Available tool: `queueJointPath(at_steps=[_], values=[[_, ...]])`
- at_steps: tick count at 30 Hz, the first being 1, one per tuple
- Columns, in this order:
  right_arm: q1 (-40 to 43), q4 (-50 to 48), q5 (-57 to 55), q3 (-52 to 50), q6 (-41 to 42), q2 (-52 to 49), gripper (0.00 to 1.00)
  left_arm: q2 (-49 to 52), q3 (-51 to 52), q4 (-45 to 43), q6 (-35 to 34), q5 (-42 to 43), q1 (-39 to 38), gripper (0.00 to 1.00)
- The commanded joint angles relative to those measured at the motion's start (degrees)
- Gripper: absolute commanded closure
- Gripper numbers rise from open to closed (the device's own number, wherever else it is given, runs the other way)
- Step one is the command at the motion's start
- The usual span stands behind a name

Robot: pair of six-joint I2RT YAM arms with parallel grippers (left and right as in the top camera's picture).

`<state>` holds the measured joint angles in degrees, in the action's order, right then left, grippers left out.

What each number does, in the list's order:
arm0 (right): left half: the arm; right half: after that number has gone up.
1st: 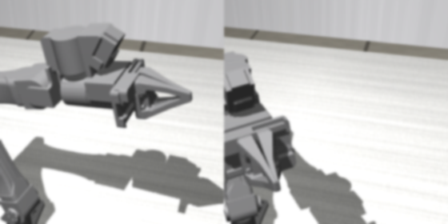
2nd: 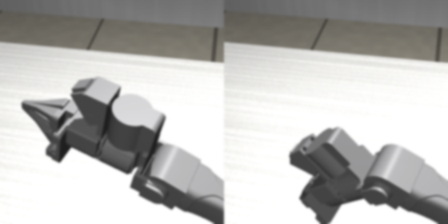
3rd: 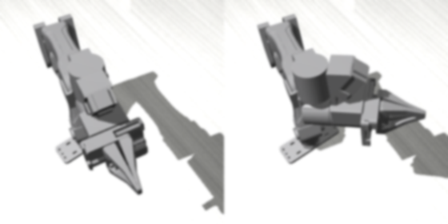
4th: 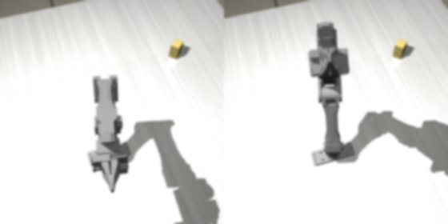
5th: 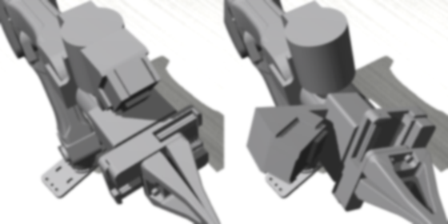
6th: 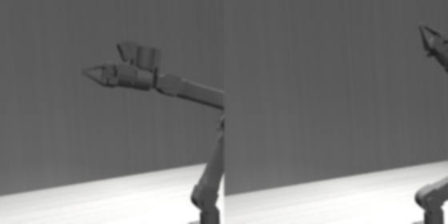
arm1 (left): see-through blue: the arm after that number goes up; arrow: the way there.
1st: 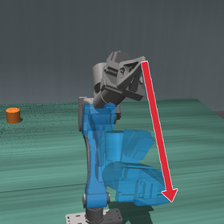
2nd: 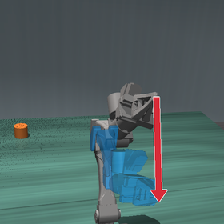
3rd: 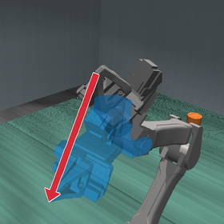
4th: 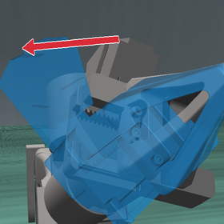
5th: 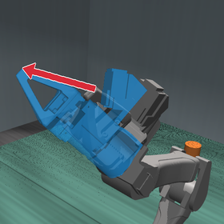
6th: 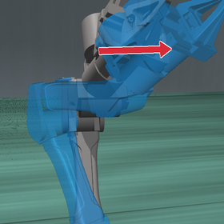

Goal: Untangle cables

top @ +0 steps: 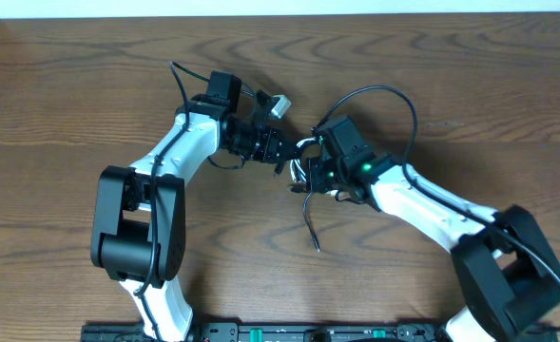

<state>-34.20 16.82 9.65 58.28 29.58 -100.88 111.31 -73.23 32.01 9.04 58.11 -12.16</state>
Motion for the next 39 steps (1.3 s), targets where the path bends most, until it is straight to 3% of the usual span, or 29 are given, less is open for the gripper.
queueJointPath(at_steps=[1, 12, 19, 24, 29, 35, 39], values=[[0.20, 1.33, -6.75, 0.46, 0.55, -0.59, 0.99, -1.57, -0.48, 0.07, 0.13, 0.68, 0.13, 0.93], [2.10, -2.43, 1.07, 0.74, -5.03, 11.13, 0.99, -1.57, -0.48, 0.09, 0.13, 0.68, 0.13, 0.93], [13.09, 5.53, 1.03, 0.74, -6.95, 21.77, 0.97, -1.57, -0.48, 0.09, 0.13, 0.70, 0.13, 0.93], [19.17, 12.90, 0.33, 0.68, -7.82, 20.41, 0.93, -1.60, -0.48, 0.09, 0.13, 0.72, 0.13, 0.93], [21.84, 14.23, -1.49, 0.59, -8.04, 15.58, 0.89, -1.57, -0.48, 0.26, 1.79, 0.85, 0.13, 0.93], [24.17, 10.64, 12.87, 0.59, -15.21, 8.35, 0.78, -1.57, -0.48, 3.67, 14.05, 8.94, 0.15, 0.93], [25.40, 8.87, 20.39, 0.59, -17.33, 4.04, 0.76, -1.57, -0.48, 4.39, 15.87, 11.06, 0.20, 0.93]])
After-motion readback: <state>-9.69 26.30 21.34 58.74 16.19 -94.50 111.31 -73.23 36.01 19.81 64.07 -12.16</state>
